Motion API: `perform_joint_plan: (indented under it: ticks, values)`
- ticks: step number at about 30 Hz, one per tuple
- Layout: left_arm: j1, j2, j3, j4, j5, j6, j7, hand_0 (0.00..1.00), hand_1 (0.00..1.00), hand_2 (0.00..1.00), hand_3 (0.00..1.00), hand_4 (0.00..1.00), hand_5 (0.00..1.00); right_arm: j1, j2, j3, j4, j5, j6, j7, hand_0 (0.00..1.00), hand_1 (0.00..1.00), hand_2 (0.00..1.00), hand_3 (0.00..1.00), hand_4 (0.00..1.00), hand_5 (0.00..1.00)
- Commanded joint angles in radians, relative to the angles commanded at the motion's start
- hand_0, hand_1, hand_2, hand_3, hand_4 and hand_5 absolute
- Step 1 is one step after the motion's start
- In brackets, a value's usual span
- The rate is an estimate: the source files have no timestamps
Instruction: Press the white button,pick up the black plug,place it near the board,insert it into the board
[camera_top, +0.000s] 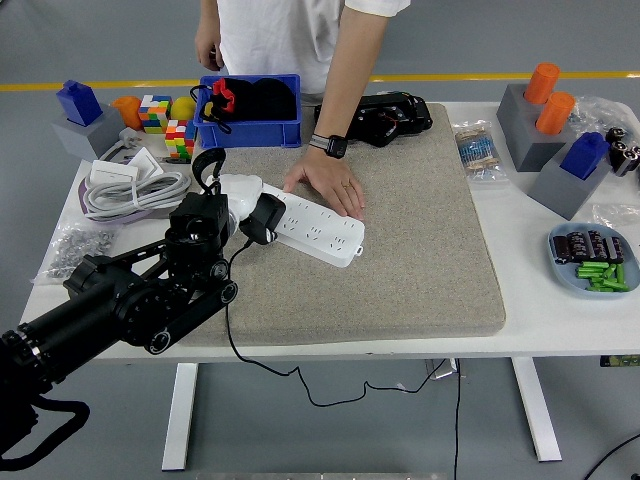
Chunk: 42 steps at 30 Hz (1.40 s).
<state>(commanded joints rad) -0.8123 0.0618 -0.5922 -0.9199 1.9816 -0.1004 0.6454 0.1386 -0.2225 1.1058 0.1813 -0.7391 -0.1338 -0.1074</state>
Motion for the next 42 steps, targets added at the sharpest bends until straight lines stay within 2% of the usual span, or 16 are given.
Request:
perform_joint_plan:
  ticks: [11,32,42]
  values:
    - [-0.014,-0.001,0.017,0.044,-0.014,-0.017,0.000,0.142,0.262,0.294,0.565,0.570,0.002,0.001,-0.001,-0.002,0.000,0.001,0.000,0.000,0.642,0.583,0.612,0.548,0.641,0.317]
    - [-0.023,0.005,0.040,0.019,-0.038,-0.058,0.000,0.140,0.258,0.289,0.562,0.551,0.002,0.000,-0.001,0.001,0.000,-0.002,-0.001,0.001,0.643,0.583,0.613,0.548,0.639,0.317]
    - [-0.025,0.010,0.046,0.034,-0.049,-0.079,0.000,0.137,0.251,0.286,0.562,0.540,0.002,-0.001,-0.001,0.001,-0.001,-0.002,-0.002,0.000,0.643,0.583,0.614,0.549,0.639,0.317]
